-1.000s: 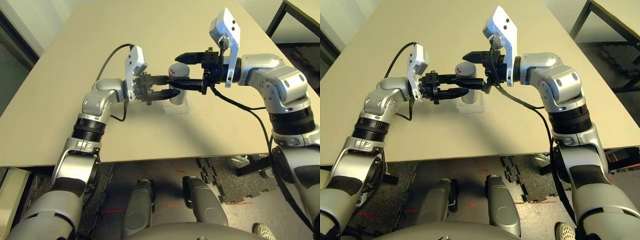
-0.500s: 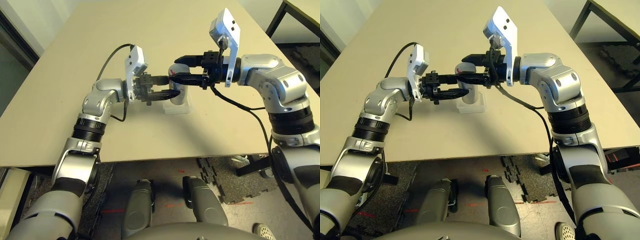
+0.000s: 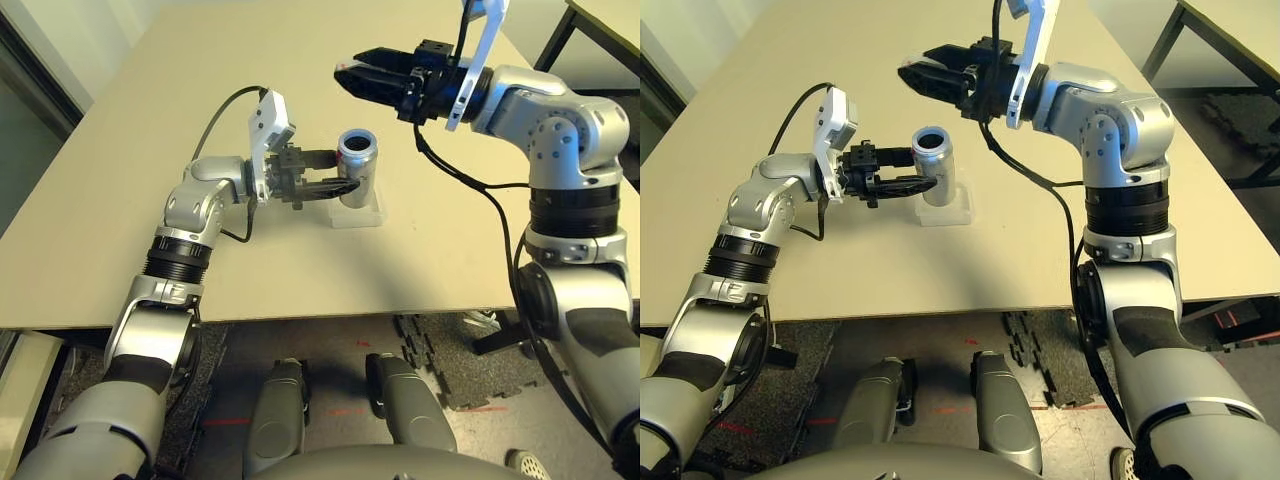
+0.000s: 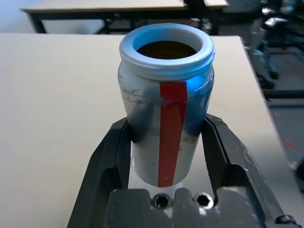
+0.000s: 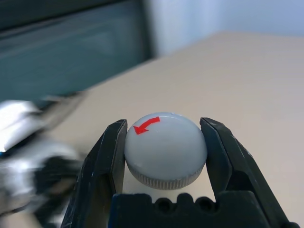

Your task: Pour the medicine from the bottle into the box.

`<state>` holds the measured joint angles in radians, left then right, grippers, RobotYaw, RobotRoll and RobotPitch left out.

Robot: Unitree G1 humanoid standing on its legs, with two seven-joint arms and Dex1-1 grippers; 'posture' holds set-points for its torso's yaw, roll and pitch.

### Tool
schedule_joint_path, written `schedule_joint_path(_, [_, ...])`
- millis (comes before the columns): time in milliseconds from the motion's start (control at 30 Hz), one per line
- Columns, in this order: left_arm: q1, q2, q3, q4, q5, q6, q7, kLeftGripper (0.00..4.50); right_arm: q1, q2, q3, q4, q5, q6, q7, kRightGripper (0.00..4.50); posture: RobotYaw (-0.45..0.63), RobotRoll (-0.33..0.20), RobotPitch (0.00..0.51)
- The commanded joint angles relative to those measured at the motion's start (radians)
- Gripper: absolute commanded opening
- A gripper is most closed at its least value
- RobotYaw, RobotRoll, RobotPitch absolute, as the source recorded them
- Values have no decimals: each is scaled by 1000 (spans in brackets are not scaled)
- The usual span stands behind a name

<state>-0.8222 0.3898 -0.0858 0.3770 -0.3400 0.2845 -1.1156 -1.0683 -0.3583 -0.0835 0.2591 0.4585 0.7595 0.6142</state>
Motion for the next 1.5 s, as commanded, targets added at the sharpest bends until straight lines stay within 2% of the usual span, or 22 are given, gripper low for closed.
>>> schedule_joint_path(33, [-63, -25, 64, 105, 47, -91, 148, 2368, -5, -12, -15, 130, -113, -163, -109, 2575, -94, 0, 122])
schedule_joint_path(367, [-142, -78, 198, 463, 143, -353, 584, 2368, 93, 77, -14, 315, -240, -422, -270, 2575, -70, 0, 118])
schedule_joint_path(567, [-148, -112, 222, 627, 174, -457, 717, 2368, 130, 122, -31, 451, -282, -541, -361, 2575, -70, 0, 118])
schedule_joint_path(867, [-135, -133, 223, 687, 200, -504, 745, 2368, 127, 144, -34, 654, -313, -677, -404, 2575, -71, 0, 123])
schedule_joint_path(1167, [-126, -126, 223, 686, 206, -499, 735, 2368, 112, 156, -28, 737, -320, -714, -405, 2575, -63, 0, 126])
schedule_joint_path(1367, [-121, -122, 224, 688, 209, -496, 735, 2368, 109, 154, -28, 753, -323, -720, -395, 4500, -61, 0, 129])
schedule_joint_path(1500, [-122, -117, 231, 699, 208, -493, 739, 2368, 111, 146, -31, 746, -327, -721, -393, 4500, -67, 0, 128])
